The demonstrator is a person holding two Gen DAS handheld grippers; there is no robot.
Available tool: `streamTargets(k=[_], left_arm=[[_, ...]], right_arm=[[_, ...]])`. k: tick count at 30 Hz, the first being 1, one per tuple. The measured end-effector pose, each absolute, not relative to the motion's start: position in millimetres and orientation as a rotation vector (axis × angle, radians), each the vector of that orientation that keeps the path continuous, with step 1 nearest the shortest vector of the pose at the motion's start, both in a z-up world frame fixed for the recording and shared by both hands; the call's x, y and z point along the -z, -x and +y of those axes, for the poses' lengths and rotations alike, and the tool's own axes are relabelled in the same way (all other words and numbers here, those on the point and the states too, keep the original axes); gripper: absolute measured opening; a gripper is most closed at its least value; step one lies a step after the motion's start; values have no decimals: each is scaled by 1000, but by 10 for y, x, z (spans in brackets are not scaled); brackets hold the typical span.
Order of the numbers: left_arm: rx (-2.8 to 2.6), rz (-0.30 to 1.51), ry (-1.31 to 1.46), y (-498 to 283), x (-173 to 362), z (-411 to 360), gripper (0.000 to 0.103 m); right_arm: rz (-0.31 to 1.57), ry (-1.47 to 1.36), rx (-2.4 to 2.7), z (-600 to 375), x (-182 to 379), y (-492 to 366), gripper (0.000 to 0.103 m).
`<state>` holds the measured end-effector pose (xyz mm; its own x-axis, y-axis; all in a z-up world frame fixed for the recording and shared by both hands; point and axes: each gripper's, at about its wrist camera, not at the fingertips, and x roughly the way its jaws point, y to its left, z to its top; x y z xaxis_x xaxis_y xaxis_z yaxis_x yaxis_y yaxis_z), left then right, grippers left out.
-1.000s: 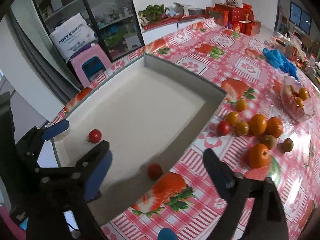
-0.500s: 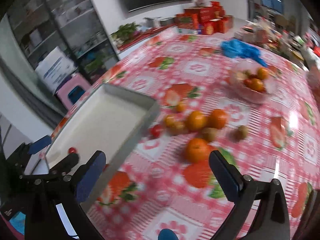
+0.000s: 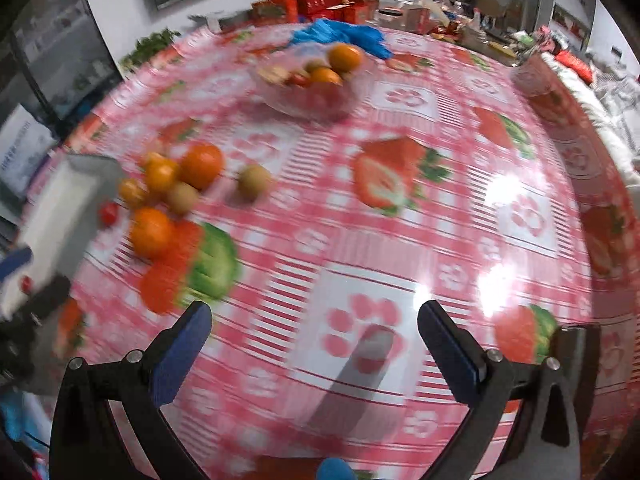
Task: Organize fruits
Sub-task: 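Move both grippers back to the loose fruit on the cloth, then grasp a mandarin with the left gripper while the right grasps a kiwi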
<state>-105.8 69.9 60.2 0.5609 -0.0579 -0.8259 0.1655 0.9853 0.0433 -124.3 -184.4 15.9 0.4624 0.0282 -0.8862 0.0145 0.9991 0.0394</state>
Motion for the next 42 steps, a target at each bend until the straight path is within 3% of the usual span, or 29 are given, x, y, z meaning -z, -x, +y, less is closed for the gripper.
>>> streamTargets(k=[16,19,23,25,29,42], left_arm=[[202,980,-246,685,-308,-78,95],[199,1011,-256,615,-230,-134,75],[193,1037,-210,545,-152,-122,74],[199,1036,-200,525,-154,-135,66],[228,1031,-199,505,-159,-186,42],[238,1037,-120,681,-154,89,39]], right_arm=[[1100,17,-15,-1942,40,1336,103],[1097,18,-16,-1937,42,1340,103],[1080,19,-16,-1933,47,1357,103],[1063,21,-17,-1931,50,1377,103],[1055,23,-18,-1930,50,1384,103],[1065,-1,-81,-1727,-18,831,98]])
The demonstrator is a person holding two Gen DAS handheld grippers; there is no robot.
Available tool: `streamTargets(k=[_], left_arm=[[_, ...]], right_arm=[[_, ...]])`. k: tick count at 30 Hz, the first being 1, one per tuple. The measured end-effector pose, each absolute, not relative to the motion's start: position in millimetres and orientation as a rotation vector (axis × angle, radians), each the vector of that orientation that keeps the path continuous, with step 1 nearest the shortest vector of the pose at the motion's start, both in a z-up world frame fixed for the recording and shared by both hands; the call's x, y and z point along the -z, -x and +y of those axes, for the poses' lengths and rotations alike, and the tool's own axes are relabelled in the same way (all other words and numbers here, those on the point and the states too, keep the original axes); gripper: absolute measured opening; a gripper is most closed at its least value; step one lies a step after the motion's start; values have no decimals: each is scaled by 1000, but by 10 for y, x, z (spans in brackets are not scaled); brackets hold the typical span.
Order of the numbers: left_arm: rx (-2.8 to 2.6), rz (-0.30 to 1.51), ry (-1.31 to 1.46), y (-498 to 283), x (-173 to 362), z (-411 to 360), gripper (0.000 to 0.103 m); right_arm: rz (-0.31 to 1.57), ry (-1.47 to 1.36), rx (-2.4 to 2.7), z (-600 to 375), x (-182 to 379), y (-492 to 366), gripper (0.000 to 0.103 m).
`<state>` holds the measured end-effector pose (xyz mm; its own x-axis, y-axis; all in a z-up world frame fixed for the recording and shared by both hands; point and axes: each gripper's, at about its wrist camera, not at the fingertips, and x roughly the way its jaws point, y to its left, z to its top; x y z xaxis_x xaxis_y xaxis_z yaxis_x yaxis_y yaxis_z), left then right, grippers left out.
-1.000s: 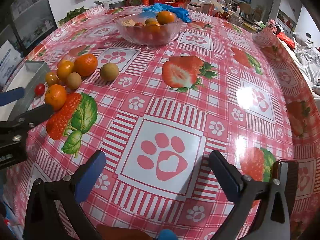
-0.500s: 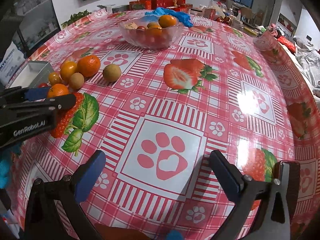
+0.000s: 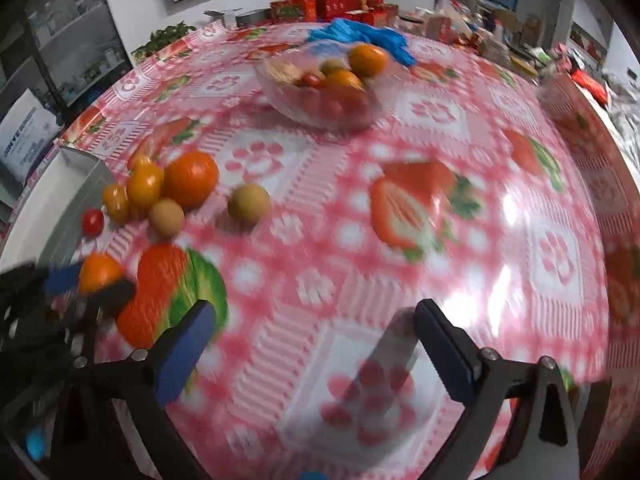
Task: Organize fruits
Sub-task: 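Grasp a mandarin with the left gripper while the right grasps a kiwi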
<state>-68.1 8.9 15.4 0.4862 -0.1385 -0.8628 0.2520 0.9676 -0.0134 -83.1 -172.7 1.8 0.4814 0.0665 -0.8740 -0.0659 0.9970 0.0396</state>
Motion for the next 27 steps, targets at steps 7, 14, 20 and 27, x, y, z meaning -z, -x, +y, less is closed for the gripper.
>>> streamTargets(k=[7,14,20,27], left_arm=[[236,1039,-100,892,-131,273,40],[242,1036,-89,944,-127,336,40],[244,1023,-96,968,-124,334,40],[247,1019,-96,1022,-125,345,40]], right_arm=[[1044,54,-120,-1433,0,480,84],[1006,88,-148,-1297,-23,370,49],[1012,26,-178,-1379,-55,494,30],[1030,-81,-237,-1568,-120,933,30]])
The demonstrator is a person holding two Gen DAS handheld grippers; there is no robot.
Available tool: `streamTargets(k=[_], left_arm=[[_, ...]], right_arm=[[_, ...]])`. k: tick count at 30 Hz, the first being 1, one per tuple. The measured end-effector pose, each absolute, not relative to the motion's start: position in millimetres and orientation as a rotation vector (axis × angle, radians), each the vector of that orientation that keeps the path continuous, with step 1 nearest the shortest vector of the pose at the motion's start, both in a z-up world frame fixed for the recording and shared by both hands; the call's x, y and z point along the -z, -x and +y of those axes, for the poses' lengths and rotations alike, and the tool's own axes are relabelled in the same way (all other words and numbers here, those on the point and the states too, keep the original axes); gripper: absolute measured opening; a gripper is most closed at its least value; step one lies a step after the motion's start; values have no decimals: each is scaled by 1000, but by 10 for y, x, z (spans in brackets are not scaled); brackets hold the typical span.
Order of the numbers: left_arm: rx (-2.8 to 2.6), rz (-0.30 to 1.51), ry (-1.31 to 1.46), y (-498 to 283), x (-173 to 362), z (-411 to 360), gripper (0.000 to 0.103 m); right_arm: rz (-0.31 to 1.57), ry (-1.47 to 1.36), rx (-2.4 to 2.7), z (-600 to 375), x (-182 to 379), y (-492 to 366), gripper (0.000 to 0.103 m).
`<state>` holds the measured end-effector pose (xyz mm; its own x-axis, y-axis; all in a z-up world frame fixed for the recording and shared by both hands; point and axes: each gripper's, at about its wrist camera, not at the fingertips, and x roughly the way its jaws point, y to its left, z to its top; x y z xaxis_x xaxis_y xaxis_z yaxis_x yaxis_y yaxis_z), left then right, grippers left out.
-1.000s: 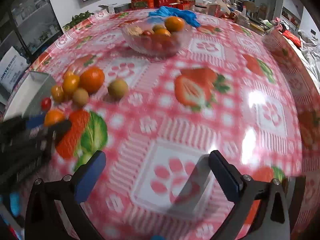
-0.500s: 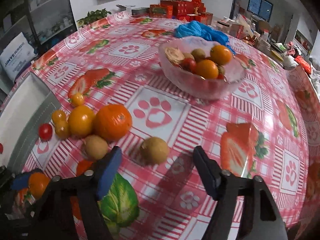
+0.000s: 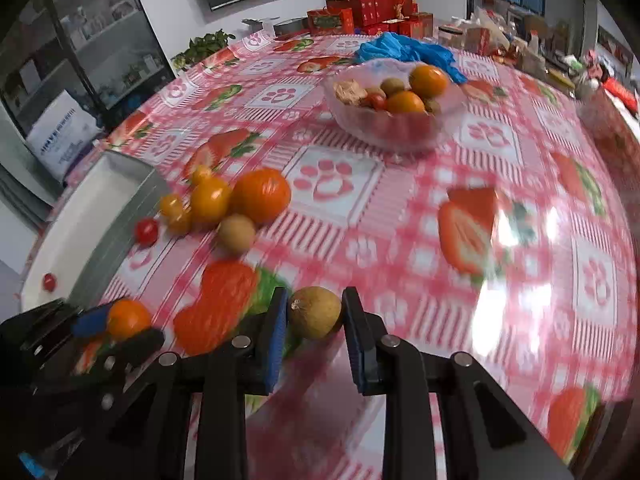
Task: Organize fruits
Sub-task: 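Grasp a mandarin with the left gripper while the right grasps a kiwi, then carry mandarin and kiwi over the white tray and open both grippers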
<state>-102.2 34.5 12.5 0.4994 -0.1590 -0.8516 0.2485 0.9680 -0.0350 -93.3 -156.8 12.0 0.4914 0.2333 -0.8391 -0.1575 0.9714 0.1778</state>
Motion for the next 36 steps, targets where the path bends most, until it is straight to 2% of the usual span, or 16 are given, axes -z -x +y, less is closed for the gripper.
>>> streamTargets(k=[15,36], left_arm=[[238,1045,-75,1304,-134,448,40],[252,1032,-37,1436,-201,591,39]], right_arm=[[1027,-240,-267,-1793,-139,1619,30],[1034,-221,-263,-1667,-180,1707,30]])
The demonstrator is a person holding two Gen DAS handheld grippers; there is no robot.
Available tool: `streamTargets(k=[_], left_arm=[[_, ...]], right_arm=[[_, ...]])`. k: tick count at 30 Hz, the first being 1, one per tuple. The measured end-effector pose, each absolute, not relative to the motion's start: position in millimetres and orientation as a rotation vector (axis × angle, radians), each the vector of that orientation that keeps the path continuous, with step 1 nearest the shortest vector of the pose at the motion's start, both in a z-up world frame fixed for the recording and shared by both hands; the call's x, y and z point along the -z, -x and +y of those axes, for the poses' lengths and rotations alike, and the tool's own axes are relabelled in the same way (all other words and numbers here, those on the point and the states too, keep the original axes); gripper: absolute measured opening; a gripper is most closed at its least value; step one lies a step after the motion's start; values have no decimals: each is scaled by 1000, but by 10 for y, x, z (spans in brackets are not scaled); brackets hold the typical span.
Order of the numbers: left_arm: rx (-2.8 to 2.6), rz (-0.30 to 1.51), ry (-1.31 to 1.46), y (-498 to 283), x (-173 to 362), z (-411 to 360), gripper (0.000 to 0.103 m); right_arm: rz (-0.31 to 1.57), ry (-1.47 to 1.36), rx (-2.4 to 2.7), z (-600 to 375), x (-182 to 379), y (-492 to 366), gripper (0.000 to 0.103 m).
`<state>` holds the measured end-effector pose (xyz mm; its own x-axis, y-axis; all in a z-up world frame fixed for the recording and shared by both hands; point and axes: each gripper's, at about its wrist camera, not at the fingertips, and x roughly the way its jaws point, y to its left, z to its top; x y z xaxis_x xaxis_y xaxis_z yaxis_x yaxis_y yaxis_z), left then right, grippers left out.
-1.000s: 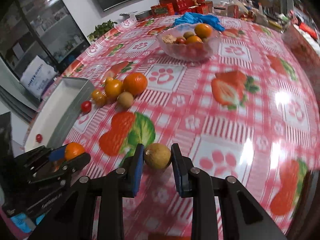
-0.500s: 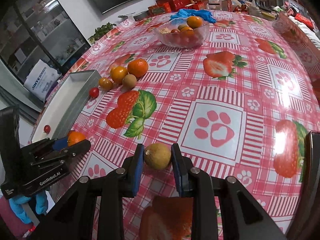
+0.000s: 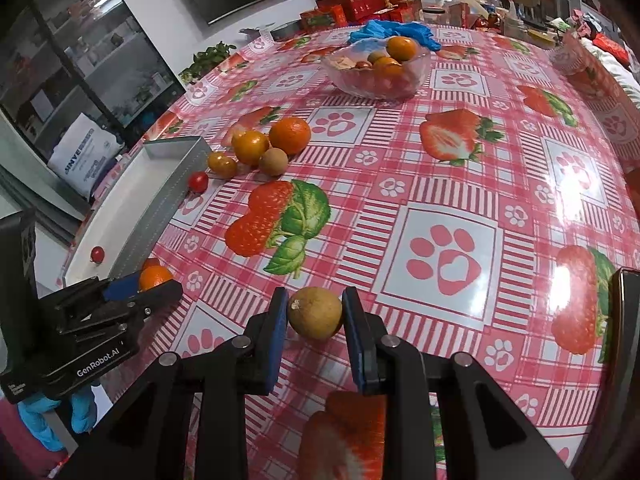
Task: Organize fruits
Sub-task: 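Carry mandarin and kiwi over the white tray and open both grippers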
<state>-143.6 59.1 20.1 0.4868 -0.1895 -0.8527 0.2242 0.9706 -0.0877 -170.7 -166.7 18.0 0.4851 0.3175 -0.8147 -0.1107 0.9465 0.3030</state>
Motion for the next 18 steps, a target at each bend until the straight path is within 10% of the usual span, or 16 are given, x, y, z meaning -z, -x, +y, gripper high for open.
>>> streamTargets(k=[18], left_arm=[[249,1017,-55,1420,-144,563,39]], right_arm=[[1029,-203,-276,-1563,-254,1732,30]])
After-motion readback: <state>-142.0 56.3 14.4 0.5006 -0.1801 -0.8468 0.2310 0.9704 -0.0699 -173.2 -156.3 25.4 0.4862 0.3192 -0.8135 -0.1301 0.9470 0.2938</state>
